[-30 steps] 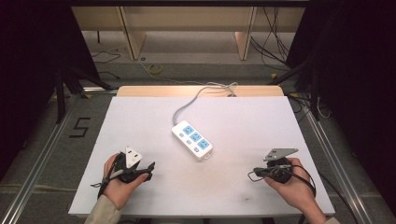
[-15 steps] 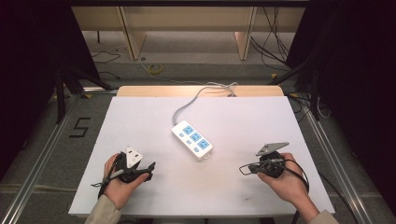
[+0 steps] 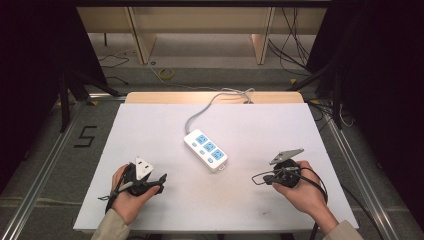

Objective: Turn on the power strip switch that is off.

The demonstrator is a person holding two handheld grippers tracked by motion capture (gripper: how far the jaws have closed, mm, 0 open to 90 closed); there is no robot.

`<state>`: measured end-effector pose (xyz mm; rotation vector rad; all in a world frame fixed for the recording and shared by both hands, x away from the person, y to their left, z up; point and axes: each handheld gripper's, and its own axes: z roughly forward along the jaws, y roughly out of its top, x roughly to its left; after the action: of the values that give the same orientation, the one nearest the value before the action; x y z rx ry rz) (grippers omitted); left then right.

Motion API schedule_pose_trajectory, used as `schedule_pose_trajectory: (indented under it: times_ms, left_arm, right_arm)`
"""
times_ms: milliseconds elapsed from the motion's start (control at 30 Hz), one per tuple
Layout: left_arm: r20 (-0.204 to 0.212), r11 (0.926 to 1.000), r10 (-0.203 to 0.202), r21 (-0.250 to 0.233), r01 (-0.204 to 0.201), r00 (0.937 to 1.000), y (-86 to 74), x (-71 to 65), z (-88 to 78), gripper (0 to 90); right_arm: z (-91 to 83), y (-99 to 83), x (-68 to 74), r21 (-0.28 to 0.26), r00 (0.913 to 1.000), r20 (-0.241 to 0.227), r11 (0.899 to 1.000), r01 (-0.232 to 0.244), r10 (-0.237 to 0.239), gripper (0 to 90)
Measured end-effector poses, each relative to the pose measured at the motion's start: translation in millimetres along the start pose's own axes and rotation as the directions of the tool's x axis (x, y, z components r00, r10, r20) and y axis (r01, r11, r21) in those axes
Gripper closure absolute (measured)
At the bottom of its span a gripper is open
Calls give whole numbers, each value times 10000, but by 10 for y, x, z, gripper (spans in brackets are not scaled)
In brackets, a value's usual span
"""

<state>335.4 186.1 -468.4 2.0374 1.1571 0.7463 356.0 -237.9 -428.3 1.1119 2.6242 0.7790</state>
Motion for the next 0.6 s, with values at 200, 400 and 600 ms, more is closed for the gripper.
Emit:
schedule_pose_trajectory:
  times_ms: [200,400,600]
  left_arm:
    - [44,10000,40,30,-40,10000,0,-14,11,261]
    - [29,10000,32,-4,-32,10000,1,-17,6,264]
    - [16,10000,41,5,-41,10000,1,-19,4,263]
  right_arm:
    - [29,26,-1,164,9999,-75,9998,-82,83,900]
    - [40,74,0,252,9999,-79,9997,-62,64,900]
    - [35,132,14,295,10000,-77,9996,50,-48,900]
